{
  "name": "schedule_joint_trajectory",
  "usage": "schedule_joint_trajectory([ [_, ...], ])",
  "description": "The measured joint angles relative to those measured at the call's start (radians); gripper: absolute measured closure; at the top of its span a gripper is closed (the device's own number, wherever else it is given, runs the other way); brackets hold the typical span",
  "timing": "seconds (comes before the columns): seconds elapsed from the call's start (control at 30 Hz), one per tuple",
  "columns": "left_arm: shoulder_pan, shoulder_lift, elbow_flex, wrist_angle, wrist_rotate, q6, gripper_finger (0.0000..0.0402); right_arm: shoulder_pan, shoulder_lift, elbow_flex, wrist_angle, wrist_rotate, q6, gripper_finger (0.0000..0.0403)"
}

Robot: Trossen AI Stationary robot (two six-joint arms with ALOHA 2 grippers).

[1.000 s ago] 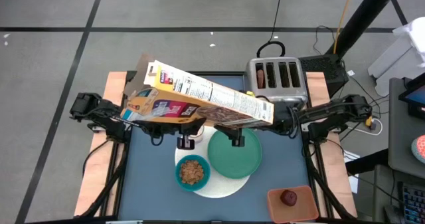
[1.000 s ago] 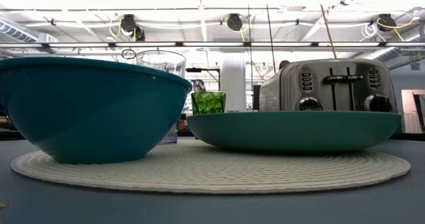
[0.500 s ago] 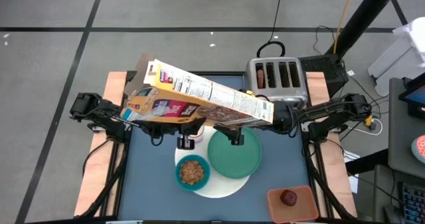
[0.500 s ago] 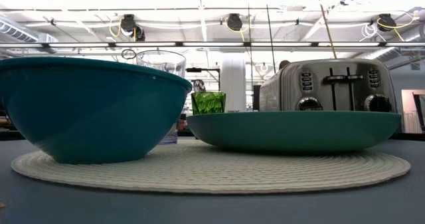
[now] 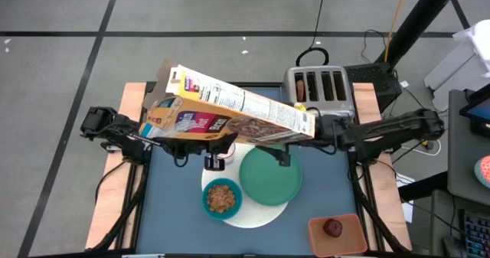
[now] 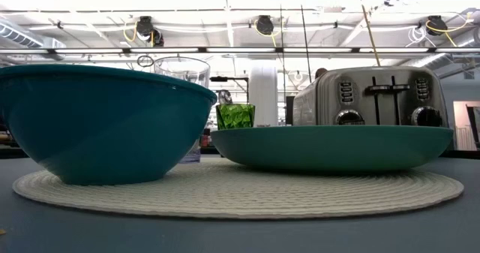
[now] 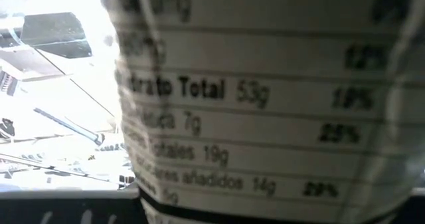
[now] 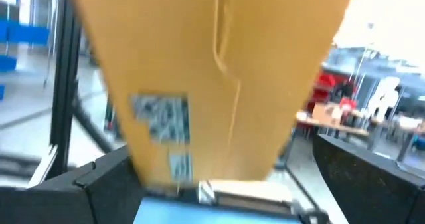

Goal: Arrange a breakfast setting
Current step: Pour the cereal from the cereal box into the blue bowl

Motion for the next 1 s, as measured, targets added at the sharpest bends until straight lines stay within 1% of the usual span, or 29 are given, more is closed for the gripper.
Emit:
schedule_joint_trajectory([
  [0.1, -0.001, -0.001, 0.000, 0.003, 0.000, -0.002, 0.0263, 0.000, -0.072, 0.000, -0.180, 0.003, 0.000, 0.0004],
  [0.23, -0.001, -0.034, -0.003, -0.019, -0.012, -0.004, 0.0263, 0.000, -0.173, -0.001, -0.391, 0.003, 0.000, 0.0005],
  [0.4, -0.001, -0.105, -0.026, -0.124, -0.027, -0.004, 0.0263, 0.000, -0.288, -0.001, -0.598, 0.003, 0.000, 0.0005],
  [0.43, -0.001, -0.124, -0.028, -0.150, -0.044, -0.004, 0.0263, 0.000, -0.308, -0.001, -0.630, 0.003, 0.001, 0.0005],
  [0.5, -0.002, -0.171, -0.029, -0.233, -0.103, -0.001, 0.0263, 0.000, -0.343, -0.001, -0.682, 0.001, 0.011, 0.0005],
  [0.73, -0.001, -0.353, -0.031, -0.649, -0.343, 0.007, 0.0263, 0.000, -0.407, 0.000, -0.784, 0.000, 0.102, 0.0005],
  [0.8, -0.001, -0.406, -0.031, -0.727, -0.416, 0.010, 0.0263, 0.000, -0.411, 0.000, -0.812, 0.000, 0.105, 0.0005],
  [1.0, 0.000, -0.530, -0.031, -0.943, -0.663, 0.053, 0.0263, 0.000, -0.402, 0.000, -0.825, -0.001, 0.106, 0.0005],
])
